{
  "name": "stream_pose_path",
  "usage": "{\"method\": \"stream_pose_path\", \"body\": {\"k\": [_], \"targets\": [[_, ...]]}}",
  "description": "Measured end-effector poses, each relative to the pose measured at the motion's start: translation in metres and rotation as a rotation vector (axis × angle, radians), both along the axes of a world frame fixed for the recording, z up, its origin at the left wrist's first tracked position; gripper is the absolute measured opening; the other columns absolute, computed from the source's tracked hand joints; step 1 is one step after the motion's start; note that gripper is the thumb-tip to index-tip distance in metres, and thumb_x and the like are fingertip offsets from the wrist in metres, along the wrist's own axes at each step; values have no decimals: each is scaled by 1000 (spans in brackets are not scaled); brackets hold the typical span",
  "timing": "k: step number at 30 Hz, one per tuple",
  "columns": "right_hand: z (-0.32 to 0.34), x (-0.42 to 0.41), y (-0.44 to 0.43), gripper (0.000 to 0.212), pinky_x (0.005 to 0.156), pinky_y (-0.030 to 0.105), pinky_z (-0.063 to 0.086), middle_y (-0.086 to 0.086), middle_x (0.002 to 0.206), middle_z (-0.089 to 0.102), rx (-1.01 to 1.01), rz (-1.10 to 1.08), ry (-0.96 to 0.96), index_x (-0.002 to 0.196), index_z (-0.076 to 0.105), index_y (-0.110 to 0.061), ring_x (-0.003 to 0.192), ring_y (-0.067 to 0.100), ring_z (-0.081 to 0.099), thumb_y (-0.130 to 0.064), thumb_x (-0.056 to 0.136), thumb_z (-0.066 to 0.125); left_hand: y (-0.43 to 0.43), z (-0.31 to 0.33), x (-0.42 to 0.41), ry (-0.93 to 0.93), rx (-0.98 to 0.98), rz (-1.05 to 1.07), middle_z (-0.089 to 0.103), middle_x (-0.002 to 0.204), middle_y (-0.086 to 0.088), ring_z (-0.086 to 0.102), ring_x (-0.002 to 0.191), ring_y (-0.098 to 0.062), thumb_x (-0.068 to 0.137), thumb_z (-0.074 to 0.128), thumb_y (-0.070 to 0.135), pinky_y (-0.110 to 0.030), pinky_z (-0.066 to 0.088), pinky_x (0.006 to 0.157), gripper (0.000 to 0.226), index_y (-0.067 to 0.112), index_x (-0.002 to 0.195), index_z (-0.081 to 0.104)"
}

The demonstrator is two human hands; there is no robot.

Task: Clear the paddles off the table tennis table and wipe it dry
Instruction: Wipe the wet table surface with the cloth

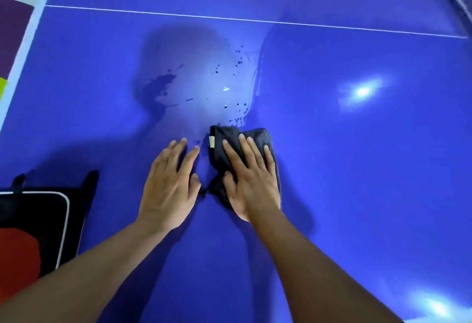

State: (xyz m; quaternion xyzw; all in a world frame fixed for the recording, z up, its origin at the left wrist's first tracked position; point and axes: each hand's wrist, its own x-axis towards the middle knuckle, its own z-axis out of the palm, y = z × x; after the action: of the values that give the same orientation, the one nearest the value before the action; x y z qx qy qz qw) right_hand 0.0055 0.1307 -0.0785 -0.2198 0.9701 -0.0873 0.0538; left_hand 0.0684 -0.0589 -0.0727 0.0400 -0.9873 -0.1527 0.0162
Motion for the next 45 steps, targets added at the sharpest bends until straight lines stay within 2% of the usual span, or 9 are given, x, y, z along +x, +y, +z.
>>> {"method": "stream_pose_path", "body": {"k": [4, 7, 12, 18, 26, 32, 39, 41, 45], "targets": [[-3, -72, -20, 65, 128, 44, -1, -4, 172, 8, -18, -38, 14, 162, 14, -39, 158, 11, -3, -45, 98, 26, -22, 0, -81, 2, -30, -7, 37, 157, -21, 32, 147, -38, 97, 36, 25, -49, 26, 122, 55, 5, 148, 44], [0, -130, -31, 65, 128, 42, -2, -4, 171, 9, 5, -61, 29, 162, 15, -39, 158, 11, -1, -46, 97, 22, -23, -3, -107, -30, -55, -29, 33, 159, -20, 28, 149, -37, 99, 30, 28, -49, 22, 124, 58, 8, 152, 38], [9, -229, -53, 64, 128, 44, 1, -2, 171, 10, 70, -78, 31, 162, 16, -39, 158, 13, 3, -45, 99, 28, -25, -7, -114, -53, -66, -5, 27, 163, -17, 21, 152, -33, 101, 27, 30, -48, 19, 125, 58, 12, 156, 32], [5, -327, -62, 65, 128, 45, 2, 0, 171, 12, 94, 77, 34, 162, 16, -38, 158, 17, 7, -45, 98, 28, -19, -6, -114, -96, -72, -9, 26, 163, -17, 21, 152, -34, 99, 31, 29, -48, 18, 125, 60, 13, 157, 29], [2, -401, -97, 65, 128, 45, 3, 4, 170, 17, 43, -25, 80, 161, 20, -36, 157, 19, 11, -47, 97, 22, -23, -12, -117, -71, -72, -15, 26, 163, -16, 21, 153, -33, 99, 33, 29, -48, 19, 124, 60, 14, 157, 30], [-1, -392, -107, 64, 128, 48, 3, 7, 170, 17, 33, -28, 69, 161, 22, -33, 157, 21, 12, -42, 98, 23, -23, -15, -113, -69, -58, -10, 26, 164, -15, 21, 153, -32, 100, 32, 28, -47, 19, 125, 59, 15, 157, 31], [2, -287, -120, 64, 128, 47, 0, 4, 170, 16, -18, 158, 31, 161, 23, -35, 158, 19, 8, -40, 97, 27, -26, -13, -115, -3, -46, -14, 32, 159, -18, 27, 149, -36, 101, 31, 27, -48, 20, 123, 54, 11, 152, 38], [2, -256, -116, 64, 128, 47, -2, 3, 170, 15, -16, 169, 22, 161, 21, -35, 158, 18, 7, -40, 98, 28, -25, -13, -115, 33, -45, 1, 39, 154, -18, 37, 141, -38, 99, 33, 24, -46, 26, 119, 52, 8, 147, 43], [0, -190, -104, 61, 127, 46, -2, 2, 171, 13, -17, 180, 20, 162, 20, -35, 158, 17, 6, -39, 102, 29, -26, -6, -103, 133, -37, 58, 56, 133, -12, 54, 115, -33, 93, 38, 18, -40, 38, 102, 45, 9, 134, 54]]}}
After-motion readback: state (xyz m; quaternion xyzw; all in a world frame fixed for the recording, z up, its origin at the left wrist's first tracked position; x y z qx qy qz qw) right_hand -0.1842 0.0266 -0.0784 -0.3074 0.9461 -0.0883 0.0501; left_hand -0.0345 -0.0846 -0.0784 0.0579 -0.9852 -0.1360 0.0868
